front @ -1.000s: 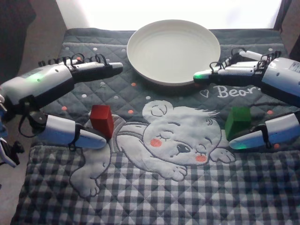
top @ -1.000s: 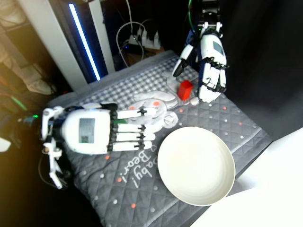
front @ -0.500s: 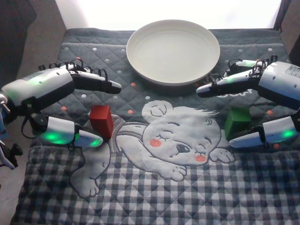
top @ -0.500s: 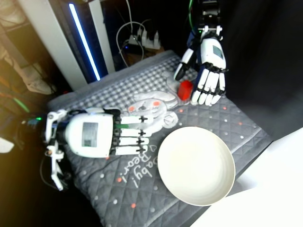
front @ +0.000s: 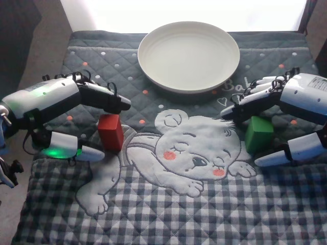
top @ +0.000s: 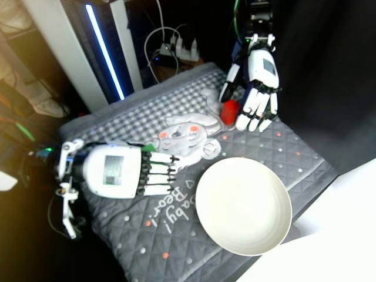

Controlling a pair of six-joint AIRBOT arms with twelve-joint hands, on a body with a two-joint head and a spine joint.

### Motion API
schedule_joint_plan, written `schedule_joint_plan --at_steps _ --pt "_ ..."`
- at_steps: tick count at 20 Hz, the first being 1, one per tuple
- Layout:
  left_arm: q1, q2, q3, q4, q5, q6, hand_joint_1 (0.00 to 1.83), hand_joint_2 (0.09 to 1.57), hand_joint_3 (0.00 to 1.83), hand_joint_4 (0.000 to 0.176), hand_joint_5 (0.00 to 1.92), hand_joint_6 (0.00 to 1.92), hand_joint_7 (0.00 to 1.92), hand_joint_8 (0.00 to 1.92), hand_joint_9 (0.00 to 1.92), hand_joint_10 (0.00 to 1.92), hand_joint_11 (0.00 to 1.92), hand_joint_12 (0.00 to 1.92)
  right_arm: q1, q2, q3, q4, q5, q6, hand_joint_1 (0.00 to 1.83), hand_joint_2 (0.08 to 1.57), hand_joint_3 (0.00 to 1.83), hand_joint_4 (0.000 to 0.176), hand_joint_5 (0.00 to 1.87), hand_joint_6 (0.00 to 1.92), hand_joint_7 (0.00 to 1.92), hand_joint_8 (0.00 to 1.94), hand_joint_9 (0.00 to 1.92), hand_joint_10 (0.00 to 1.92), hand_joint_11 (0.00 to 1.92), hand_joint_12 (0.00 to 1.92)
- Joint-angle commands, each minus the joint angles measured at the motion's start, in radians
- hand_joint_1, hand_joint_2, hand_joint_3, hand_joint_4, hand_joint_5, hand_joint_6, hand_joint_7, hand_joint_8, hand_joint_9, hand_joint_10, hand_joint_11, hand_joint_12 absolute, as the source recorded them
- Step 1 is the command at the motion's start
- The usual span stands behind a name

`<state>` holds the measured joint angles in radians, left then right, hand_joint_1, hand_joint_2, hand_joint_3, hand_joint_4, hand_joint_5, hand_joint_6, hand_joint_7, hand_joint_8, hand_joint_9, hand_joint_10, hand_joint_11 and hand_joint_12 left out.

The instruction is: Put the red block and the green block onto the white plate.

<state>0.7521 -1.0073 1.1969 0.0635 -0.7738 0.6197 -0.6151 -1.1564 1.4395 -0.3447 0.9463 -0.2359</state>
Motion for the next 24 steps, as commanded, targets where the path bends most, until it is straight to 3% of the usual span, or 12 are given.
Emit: schedule_joint_plan --at_steps 1,4,9,11,12,18,19,20,21,22,23,24 --pt "-0.005 0.002 0.005 -0.016 -0.111 -0.006 1.20 0.99 0.00 0.000 0.73 0.01 0.83 0.01 0.77 0.04 0.27 0.97 0.005 0.014 0.005 0.035 0.100 0.006 1.07 0.89 0.00 0.000 0.69 0.00 0.91 0.05 0.48 1.25 0.35 1.67" --pt "-0.003 0.000 0.007 -0.018 -0.108 -0.006 1.19 0.98 0.00 0.000 0.79 0.01 0.88 0.01 0.79 0.01 0.21 0.91 0.005 0.014 0.004 0.035 0.100 0.006 1.08 0.87 0.00 0.000 0.75 0.00 1.00 0.08 0.70 0.99 0.53 1.49" --pt "-0.003 -0.008 0.008 -0.022 -0.112 -0.006 1.04 0.90 0.00 0.000 0.78 0.00 0.91 0.00 0.81 0.01 0.18 0.99 0.005 0.013 0.004 0.035 0.100 0.007 1.06 0.87 0.00 0.000 0.79 0.00 1.03 0.15 0.69 1.19 0.56 1.63" --pt "-0.004 -0.008 0.008 -0.022 -0.119 -0.008 0.95 0.88 0.00 0.000 0.75 0.00 0.92 0.00 0.76 0.00 0.07 1.01 0.005 0.012 0.004 0.036 0.100 0.007 1.00 0.87 0.00 0.000 0.78 0.00 0.81 0.69 0.63 1.32 0.52 1.71" --pt "-0.005 -0.009 0.008 -0.022 -0.123 -0.009 0.91 0.88 0.00 0.000 0.73 0.00 0.90 0.00 0.76 0.00 0.12 0.97 0.005 0.011 0.004 0.036 0.100 0.007 0.95 0.87 0.00 0.000 0.78 0.00 0.78 0.76 0.63 1.33 0.51 1.73" --pt "-0.012 -0.022 0.013 -0.022 -0.128 -0.009 0.95 1.01 0.00 0.000 0.65 0.00 1.00 0.01 0.88 0.02 0.16 1.18 0.005 0.008 0.004 0.036 0.100 0.007 0.95 0.89 0.00 0.000 0.80 0.00 0.83 0.66 0.70 1.22 0.56 1.65" --pt "-0.014 -0.023 0.014 -0.022 -0.128 -0.009 1.07 1.09 0.01 0.000 0.92 0.76 1.00 0.01 0.84 0.01 0.16 1.20 0.005 0.007 0.004 0.036 0.100 0.007 0.97 0.90 0.00 0.000 0.83 0.00 0.83 0.76 0.70 1.30 0.57 1.68" --pt "-0.015 -0.024 0.015 -0.022 -0.128 -0.009 1.20 1.09 0.01 0.016 1.00 0.88 1.03 0.73 0.97 0.07 0.35 1.35 0.005 0.007 0.004 0.036 0.100 0.007 1.00 0.92 0.00 0.000 0.85 0.00 0.80 0.84 0.67 1.36 0.55 1.73" --pt "-0.015 -0.025 0.016 -0.022 -0.128 -0.009 1.24 1.07 0.00 0.012 1.07 0.79 1.07 0.86 1.17 0.18 0.66 1.35 0.005 0.006 0.004 0.036 0.100 0.007 1.08 0.95 0.00 0.000 0.92 0.00 0.84 0.92 0.72 1.42 0.61 1.78" --pt "-0.016 -0.027 0.018 -0.022 -0.128 -0.009 1.25 1.07 0.00 0.000 1.15 0.62 1.04 1.00 1.13 0.50 0.77 1.37 0.005 0.006 0.004 0.036 0.100 0.007 1.16 0.99 0.00 0.000 0.96 0.01 0.88 0.94 0.76 1.43 0.66 1.80" --pt "-0.017 -0.030 0.019 -0.022 -0.128 -0.009 1.27 1.08 0.00 0.000 1.20 0.42 0.98 1.20 0.94 0.98 0.65 1.57 0.005 0.004 0.004 0.036 0.100 0.007 1.25 1.09 0.01 0.000 0.99 0.51 0.98 1.15 0.90 1.28 0.78 1.68" --pt "-0.021 -0.036 0.023 -0.022 -0.129 -0.009 1.27 1.11 0.00 0.000 1.18 0.39 0.91 1.34 0.76 1.37 0.51 1.79 0.005 0.002 0.006 0.036 0.100 0.007 1.28 1.09 0.00 0.000 1.14 0.47 1.00 1.19 0.83 1.17 0.54 1.66"
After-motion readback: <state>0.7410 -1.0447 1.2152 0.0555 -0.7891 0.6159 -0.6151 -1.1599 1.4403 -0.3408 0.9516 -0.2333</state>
